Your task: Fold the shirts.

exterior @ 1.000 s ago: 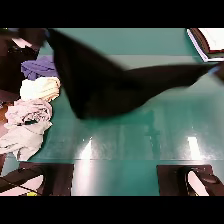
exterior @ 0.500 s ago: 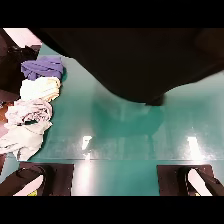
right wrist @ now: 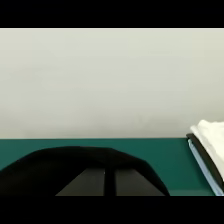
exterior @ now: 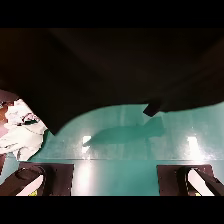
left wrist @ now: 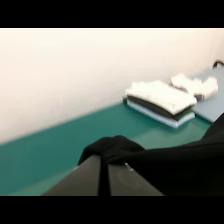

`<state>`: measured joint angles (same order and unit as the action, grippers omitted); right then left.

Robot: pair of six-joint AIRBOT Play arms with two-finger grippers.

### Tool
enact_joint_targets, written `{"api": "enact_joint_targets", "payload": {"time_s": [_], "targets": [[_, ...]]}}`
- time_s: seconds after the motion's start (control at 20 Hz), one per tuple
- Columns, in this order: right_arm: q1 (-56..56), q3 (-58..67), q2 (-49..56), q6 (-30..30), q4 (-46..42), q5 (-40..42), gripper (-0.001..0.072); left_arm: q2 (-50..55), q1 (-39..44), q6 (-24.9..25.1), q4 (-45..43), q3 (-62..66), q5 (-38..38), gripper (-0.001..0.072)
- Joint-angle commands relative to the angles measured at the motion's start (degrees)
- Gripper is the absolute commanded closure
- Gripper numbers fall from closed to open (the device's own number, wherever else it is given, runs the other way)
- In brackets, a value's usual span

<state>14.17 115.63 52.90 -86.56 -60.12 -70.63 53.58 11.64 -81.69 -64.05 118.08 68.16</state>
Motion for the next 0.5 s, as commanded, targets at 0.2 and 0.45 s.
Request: {"api": "enact_joint_targets", "payload": {"time_s": [0.2, 0.45], "targets": [[-0.13, -8.90, 17.88, -7.50, 0.15, -17.35, 0.0698, 18.69, -0.02, -5.51, -15.10, -16.52, 6.12, 0.0680], [-0.15, -13.09, 34.49, -2.69, 0.11, -8.02, 0.0698, 37.73, -0.04, -5.09, -15.39, -16.59, -6.36, 0.0680]]}}
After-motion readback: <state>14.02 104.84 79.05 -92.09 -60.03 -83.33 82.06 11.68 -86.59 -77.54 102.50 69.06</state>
